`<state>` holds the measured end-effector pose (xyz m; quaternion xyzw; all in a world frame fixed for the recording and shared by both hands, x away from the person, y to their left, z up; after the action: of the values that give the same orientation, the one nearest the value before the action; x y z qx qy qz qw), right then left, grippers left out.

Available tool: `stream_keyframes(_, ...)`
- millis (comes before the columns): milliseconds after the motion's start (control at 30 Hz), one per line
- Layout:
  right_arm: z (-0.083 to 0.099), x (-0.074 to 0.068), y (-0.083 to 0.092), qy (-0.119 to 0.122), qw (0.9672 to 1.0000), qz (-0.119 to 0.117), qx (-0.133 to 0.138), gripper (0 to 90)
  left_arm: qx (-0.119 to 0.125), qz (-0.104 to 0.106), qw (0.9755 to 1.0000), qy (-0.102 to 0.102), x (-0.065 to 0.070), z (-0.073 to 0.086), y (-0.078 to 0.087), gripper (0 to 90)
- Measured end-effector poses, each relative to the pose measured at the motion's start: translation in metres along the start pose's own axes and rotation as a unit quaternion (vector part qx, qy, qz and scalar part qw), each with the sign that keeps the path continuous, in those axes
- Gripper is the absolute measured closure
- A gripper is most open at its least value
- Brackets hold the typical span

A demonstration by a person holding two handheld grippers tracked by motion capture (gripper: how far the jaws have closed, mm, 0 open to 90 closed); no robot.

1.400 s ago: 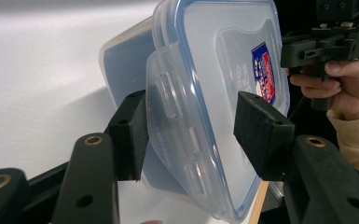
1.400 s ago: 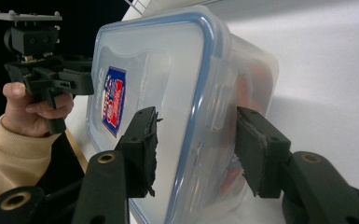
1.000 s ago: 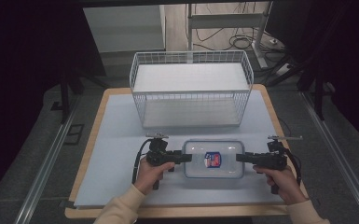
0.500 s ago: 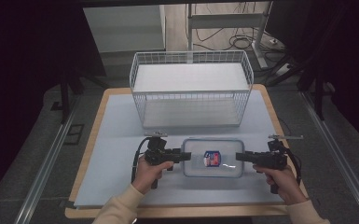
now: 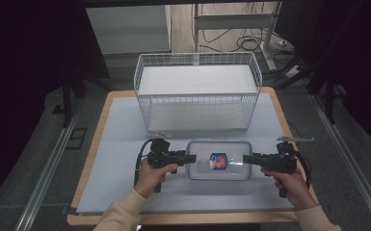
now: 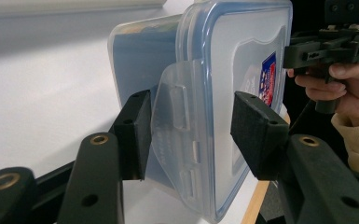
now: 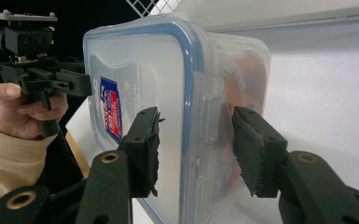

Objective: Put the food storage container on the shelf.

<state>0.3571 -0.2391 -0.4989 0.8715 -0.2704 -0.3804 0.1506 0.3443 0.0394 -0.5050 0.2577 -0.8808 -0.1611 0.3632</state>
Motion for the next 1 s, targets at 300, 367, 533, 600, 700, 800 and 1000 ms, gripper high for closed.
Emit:
stream_keyframes(300,-0.016,-0.008,-0.001,0.013,0.9998,-0.009,0.011,52.6,0.011,0.002,0.9999,-0.009,0.001,-0.017,0.015,50.7)
stream_keyframes(367,-0.020,-0.010,-0.002,0.015,0.9997,-0.011,0.013,52.5,0.013,0.001,0.9999,-0.009,0.002,-0.019,0.018,50.8)
stream_keyframes(533,-0.027,-0.015,-0.003,0.025,0.9995,-0.013,0.018,52.6,0.018,-0.002,0.9998,-0.010,0.003,-0.025,0.023,50.9)
stream_keyframes(600,-0.031,-0.017,-0.003,0.028,0.9993,-0.014,0.022,52.6,0.020,-0.004,0.9997,-0.014,0.004,-0.029,0.026,50.9)
stream_keyframes(700,-0.037,-0.021,-0.001,0.034,0.9989,-0.015,0.027,52.7,0.022,-0.006,0.9995,-0.021,0.008,-0.037,0.030,50.9)
stream_keyframes(800,-0.043,-0.024,0.002,0.039,0.9986,-0.016,0.033,52.6,0.024,-0.008,0.9993,-0.028,0.010,-0.043,0.033,50.9)
stream_keyframes(1000,-0.057,-0.032,0.006,0.052,0.9977,-0.016,0.042,52.6,0.030,-0.007,0.9988,-0.038,0.016,-0.057,0.041,51.1)
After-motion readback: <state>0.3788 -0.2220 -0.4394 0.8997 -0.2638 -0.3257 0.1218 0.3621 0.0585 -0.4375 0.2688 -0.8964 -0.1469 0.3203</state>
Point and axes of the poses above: each handheld gripper's, and its own axes: y roughly backward along the jaws, z roughly out of its underside, x roughly to its right, the point moved 7 cm from there along -y, roughly forward along the jaws
